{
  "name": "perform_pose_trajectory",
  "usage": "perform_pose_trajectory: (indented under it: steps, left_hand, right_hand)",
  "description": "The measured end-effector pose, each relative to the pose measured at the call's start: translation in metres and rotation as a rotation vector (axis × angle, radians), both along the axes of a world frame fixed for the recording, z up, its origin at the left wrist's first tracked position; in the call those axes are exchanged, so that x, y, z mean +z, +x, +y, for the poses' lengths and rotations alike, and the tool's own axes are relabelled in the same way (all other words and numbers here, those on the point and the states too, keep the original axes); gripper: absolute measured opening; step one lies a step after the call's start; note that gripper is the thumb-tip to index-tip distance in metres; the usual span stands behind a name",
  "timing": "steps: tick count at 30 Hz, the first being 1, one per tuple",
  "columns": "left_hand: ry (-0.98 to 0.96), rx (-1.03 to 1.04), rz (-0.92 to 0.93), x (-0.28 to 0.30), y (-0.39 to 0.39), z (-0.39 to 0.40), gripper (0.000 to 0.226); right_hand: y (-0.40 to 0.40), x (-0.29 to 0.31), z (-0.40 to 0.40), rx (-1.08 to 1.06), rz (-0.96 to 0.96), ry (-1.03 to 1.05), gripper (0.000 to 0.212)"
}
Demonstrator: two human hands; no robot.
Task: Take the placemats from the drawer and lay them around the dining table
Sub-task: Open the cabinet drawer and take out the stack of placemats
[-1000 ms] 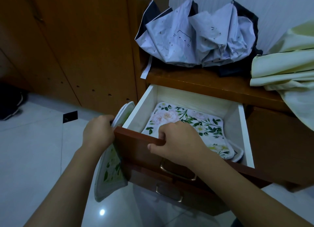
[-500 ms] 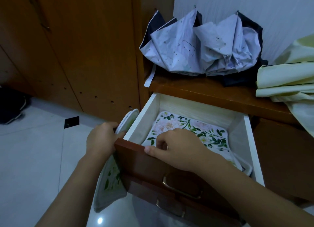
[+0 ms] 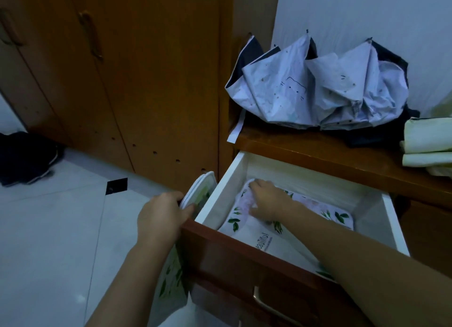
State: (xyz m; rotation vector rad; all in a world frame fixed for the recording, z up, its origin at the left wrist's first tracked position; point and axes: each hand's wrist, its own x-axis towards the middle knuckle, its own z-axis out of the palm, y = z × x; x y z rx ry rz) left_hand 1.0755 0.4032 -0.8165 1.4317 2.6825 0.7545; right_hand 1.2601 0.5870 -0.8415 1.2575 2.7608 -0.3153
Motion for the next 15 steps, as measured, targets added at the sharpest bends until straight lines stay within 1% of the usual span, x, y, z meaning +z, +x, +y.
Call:
perform_pose_trajectory:
  steps: [2, 4, 7, 12, 15]
  left_hand:
    - [0.004, -0.007, -0.004, -0.001, 0.000, 0.002, 0.017]
    - [0.005, -0.010, -0.003, -0.001, 0.001, 0.004, 0.017]
    - [0.015, -0.015, -0.023, -0.002, 0.002, 0.006, 0.018]
    - [0.027, -0.035, -0.014, -0.003, 0.001, 0.008, 0.019]
    - [0.027, -0.051, -0.007, -0.002, 0.002, 0.008, 0.019]
  right_hand:
    - [-0.004, -0.004, 0.012, -0.050, -0.032, -0.008, 0.089]
    - [-0.010, -0.002, 0.020, -0.017, -0.074, 0.002, 0.097]
    - [-0.018, 0.000, 0.025, 0.070, -0.117, 0.040, 0.094]
    - [-0.018, -0.002, 0.034, 0.056, -0.128, -0.059, 0.100]
    - [-0.017, 0.000, 0.035, 0.065, -0.153, -0.023, 0.104]
